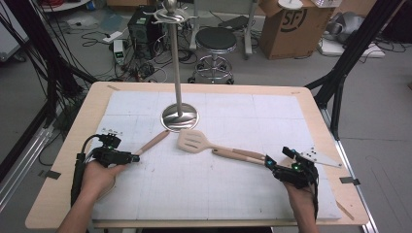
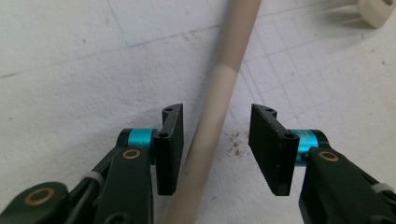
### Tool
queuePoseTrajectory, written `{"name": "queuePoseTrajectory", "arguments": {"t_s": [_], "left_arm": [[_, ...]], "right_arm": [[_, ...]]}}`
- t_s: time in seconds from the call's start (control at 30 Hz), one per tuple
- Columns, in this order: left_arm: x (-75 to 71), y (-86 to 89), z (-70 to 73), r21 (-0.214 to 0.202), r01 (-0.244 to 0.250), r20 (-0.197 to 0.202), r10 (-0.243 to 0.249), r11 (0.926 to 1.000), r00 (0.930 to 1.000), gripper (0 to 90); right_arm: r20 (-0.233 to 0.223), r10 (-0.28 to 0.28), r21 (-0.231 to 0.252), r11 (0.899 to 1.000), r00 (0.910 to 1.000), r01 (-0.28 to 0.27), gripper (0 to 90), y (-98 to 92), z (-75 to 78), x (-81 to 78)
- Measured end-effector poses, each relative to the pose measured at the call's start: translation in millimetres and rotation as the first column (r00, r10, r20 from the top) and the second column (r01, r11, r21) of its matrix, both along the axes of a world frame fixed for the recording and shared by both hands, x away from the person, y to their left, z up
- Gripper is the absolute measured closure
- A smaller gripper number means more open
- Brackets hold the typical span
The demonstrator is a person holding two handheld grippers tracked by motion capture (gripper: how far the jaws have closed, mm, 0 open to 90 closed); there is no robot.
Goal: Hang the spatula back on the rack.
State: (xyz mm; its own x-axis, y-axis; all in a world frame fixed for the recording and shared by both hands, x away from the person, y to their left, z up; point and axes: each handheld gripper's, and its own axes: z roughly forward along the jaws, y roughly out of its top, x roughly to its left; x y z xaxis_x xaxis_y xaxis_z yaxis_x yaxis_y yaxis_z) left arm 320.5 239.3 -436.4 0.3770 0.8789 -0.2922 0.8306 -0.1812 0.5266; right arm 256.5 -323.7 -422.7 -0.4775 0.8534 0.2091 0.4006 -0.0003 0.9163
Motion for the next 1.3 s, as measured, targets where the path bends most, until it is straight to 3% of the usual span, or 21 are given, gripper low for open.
{"name": "queuePoseTrajectory", "arguments": {"t_s": [0.13,0.3,0.37,0.43,0.67,0.7,0.77,0.87,0.93,1.1,1.3], "left_arm": [[-0.5,-2.4,-2.3,0.016,0.003,0.008,-0.003,0.9999,1.0,56.9],[-2.9,-9.2,-2.5,0.077,0.017,0.033,-0.02,0.9969,0.9993,58.0],[-4.2,-13.8,-1.5,0.13,0.036,0.042,-0.042,0.9908,0.9982,56.9],[-6.0,-19.4,-1.3,0.209,0.045,0.074,-0.061,0.9769,0.9953,63.8],[-6.9,-15.3,-1.1,0.208,0.036,0.093,-0.057,0.9774,0.994,77.0],[-7.2,-13.1,-1.2,0.185,0.016,0.089,-0.033,0.9826,0.9955,78.3],[-8.8,-7.6,-2.6,0.1,0.013,0.095,-0.023,0.9949,0.9952,78.4],[-12.4,-3.7,-1.5,-0.004,-0.002,0.105,0.002,1.0,0.9945,78.5],[-14.9,-2.9,1.5,-0.068,-0.01,0.121,0.019,0.9976,0.9924,78.5],[-18.5,-5.9,13.0,-0.15,-0.009,0.183,0.037,0.9886,0.9824,78.5],[-18.5,-10.5,28.0,-0.241,0.009,0.272,0.058,0.9704,0.9604,78.5]], "right_arm": [[0.001,0.002,0.0,1.0,1.0,-0.002,14.2,-0.5,0.1,-0.1],[0.001,0.002,0.0,1.0,1.0,-0.002,14.2,-0.5,0.2,0.0],[0.001,0.002,-0.002,1.0,1.0,-0.002,14.2,0.0,0.2,-0.1],[0.001,0.003,-0.002,1.0,1.0,-0.003,14.2,0.7,0.2,0.1],[0.003,0.001,0.004,1.0,1.0,-0.001,14.2,-1.1,0.9,-0.4],[0.002,-0.002,0.006,1.0,1.0,0.002,14.2,-1.6,1.0,-0.5],[0.005,-0.004,0.008,1.0,1.0,0.004,14.2,-2.5,0.9,-0.3],[0.004,-0.006,0.013,1.0,1.0,0.006,14.2,-2.8,0.7,0.1],[0.003,-0.005,0.01,1.0,1.0,0.005,14.2,-2.4,0.7,0.0],[0.0,-0.004,0.01,1.0,1.0,0.004,14.2,-1.7,0.6,-0.3],[0.002,-0.006,0.009,1.0,1.0,0.006,14.2,-2.8,0.5,-0.2]]}}
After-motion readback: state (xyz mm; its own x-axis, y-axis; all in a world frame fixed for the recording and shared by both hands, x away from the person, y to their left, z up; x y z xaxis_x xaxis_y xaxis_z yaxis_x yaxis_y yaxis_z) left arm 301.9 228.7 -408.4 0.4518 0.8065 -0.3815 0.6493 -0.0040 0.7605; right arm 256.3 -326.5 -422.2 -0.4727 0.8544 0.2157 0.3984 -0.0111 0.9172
